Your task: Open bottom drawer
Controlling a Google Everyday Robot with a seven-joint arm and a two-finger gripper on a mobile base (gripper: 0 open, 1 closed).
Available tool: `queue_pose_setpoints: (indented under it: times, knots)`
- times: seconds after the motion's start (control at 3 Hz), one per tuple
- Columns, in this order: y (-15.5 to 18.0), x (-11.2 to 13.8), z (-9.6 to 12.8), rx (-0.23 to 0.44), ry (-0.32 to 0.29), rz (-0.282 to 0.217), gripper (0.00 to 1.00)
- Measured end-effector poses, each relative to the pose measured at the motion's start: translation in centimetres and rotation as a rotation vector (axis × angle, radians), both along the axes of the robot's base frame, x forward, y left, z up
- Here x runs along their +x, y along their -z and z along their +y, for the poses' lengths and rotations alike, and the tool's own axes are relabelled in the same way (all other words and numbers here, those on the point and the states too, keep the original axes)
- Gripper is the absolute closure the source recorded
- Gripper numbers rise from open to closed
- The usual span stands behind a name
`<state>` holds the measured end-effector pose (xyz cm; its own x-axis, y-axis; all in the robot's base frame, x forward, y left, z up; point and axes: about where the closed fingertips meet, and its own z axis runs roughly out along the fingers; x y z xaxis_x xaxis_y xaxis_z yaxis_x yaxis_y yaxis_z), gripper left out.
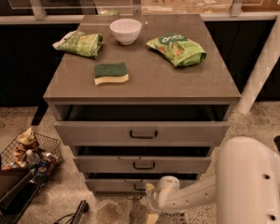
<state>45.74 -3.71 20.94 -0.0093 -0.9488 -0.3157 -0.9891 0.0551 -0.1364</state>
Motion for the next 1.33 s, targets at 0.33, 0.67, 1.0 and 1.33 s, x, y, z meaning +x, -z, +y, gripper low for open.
queue_pose_setpoints:
  times: [0.33,0.67,1.0,1.33]
  knots:
    - [1.3,0.1,1.2,0.013,-0.022,0.028,0.00]
    - [2.0,0.3,1.9,0.020,-0.037,0.043,0.00]
    - [2.5,0.3,2.6,0.024,-0.052,0.057,0.00]
    - [3.6,0.8,3.3,0.012,-0.083,0.072,0.14]
